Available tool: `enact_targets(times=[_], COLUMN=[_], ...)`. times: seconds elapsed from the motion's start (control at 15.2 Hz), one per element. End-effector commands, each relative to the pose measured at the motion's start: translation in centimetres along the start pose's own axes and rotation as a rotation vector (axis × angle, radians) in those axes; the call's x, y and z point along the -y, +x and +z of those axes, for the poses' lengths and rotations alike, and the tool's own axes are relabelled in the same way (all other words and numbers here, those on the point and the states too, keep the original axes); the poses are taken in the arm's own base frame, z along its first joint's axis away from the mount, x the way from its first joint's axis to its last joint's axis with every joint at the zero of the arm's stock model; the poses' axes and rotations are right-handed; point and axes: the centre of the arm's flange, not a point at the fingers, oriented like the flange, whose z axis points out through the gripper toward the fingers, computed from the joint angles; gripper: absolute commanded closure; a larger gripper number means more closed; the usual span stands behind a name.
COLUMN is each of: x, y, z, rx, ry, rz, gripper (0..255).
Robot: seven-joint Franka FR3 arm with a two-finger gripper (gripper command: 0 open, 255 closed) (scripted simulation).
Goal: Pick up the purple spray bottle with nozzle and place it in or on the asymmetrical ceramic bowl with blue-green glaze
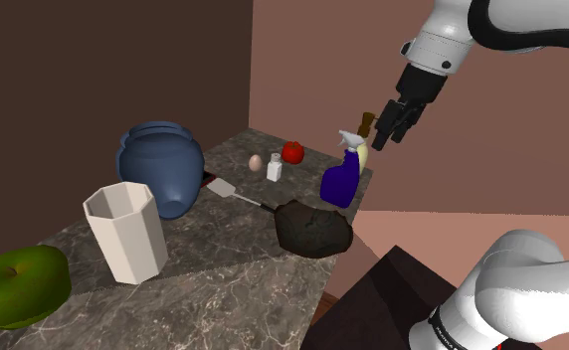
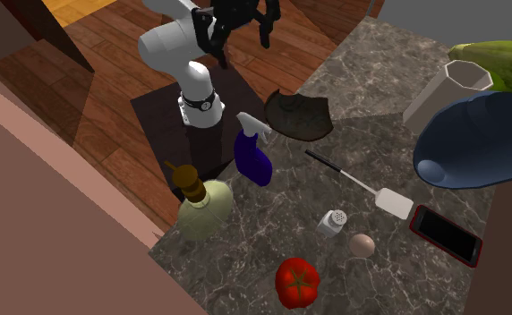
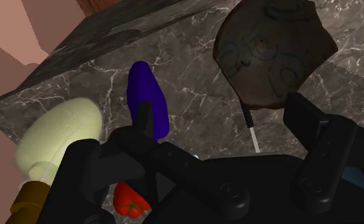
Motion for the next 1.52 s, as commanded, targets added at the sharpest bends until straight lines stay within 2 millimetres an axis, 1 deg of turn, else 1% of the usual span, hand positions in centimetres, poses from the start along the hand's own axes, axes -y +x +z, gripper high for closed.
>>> enact_targets(times=[0.0,0.53,0.59,0.99,1.06,1.45], x=[0.0,-6.8,-7.0,-6.9,-6.9,-6.9], y=[0.0,8.4,8.6,8.5,8.5,8.5], z=[0.0,2.3,2.4,5.5,6.4,6.4], rx=[0.000,0.029,0.030,0.030,0.030,0.030], ry=[0.000,0.020,0.020,0.020,0.020,0.020], rz=[0.000,-0.116,-0.118,-0.118,-0.118,-0.118], gripper=[0,0,0,0,0,0])
